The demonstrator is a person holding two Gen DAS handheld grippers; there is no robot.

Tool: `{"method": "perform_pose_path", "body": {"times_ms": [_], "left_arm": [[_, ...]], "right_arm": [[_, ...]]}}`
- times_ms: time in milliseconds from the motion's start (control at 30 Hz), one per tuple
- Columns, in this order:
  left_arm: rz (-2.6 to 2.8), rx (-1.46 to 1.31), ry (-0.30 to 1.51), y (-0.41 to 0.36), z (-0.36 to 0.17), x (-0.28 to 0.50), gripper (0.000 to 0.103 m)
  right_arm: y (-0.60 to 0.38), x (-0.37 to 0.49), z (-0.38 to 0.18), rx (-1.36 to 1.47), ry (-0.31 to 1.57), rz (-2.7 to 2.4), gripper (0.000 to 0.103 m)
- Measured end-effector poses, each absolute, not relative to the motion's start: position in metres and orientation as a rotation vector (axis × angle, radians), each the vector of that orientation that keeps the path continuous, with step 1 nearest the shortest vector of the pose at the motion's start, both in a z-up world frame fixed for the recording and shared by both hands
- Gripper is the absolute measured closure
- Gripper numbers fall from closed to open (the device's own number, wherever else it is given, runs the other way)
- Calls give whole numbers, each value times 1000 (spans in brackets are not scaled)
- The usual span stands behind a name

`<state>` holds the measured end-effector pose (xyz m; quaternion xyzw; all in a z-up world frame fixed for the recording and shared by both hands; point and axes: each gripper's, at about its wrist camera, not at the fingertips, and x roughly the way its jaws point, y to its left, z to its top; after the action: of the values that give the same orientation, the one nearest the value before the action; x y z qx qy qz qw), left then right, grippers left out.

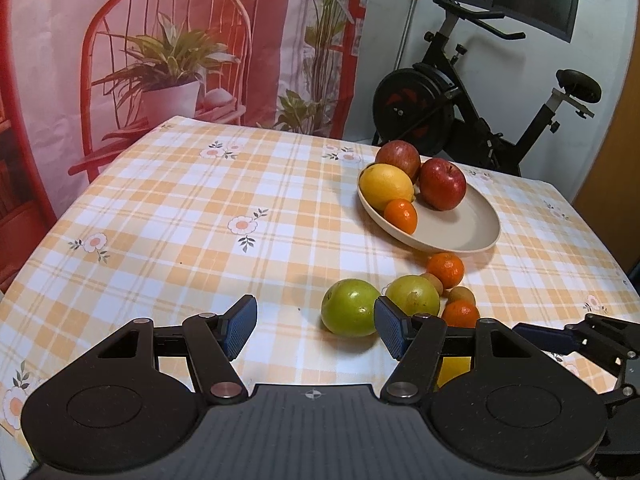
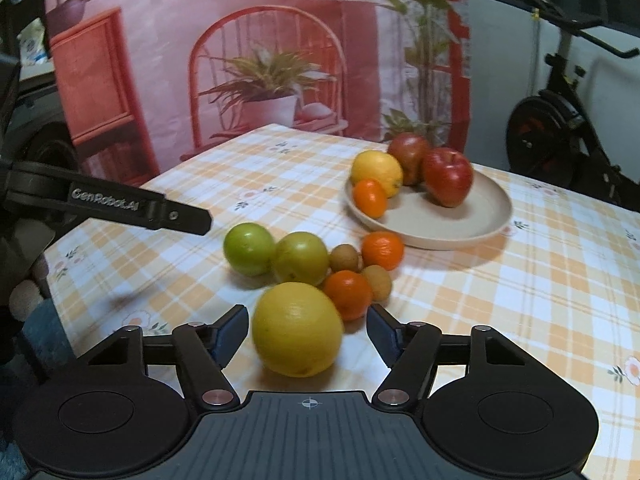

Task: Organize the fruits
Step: 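Close the right tool around the large yellow grapefruit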

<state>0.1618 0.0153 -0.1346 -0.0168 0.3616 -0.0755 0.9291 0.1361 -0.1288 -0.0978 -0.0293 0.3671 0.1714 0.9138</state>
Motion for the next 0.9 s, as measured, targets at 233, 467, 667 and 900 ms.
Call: {"method": "perform_pose_path", "body": {"times_ms": [233, 467, 667, 900], "left_arm": [[-185, -64, 744, 17, -136, 163, 36], [-305, -116, 771, 7, -140, 160, 37], [-408, -142, 825, -8, -149, 162, 43], [-540, -154, 875, -30, -159, 162, 45]], "right_arm": [[-128, 133, -103, -73, 785, 367, 55], [-138, 124, -105, -45, 793, 373, 55], [-143, 119, -106, -24, 801, 373, 55], [-145, 116, -110, 0, 826, 388, 56]]}}
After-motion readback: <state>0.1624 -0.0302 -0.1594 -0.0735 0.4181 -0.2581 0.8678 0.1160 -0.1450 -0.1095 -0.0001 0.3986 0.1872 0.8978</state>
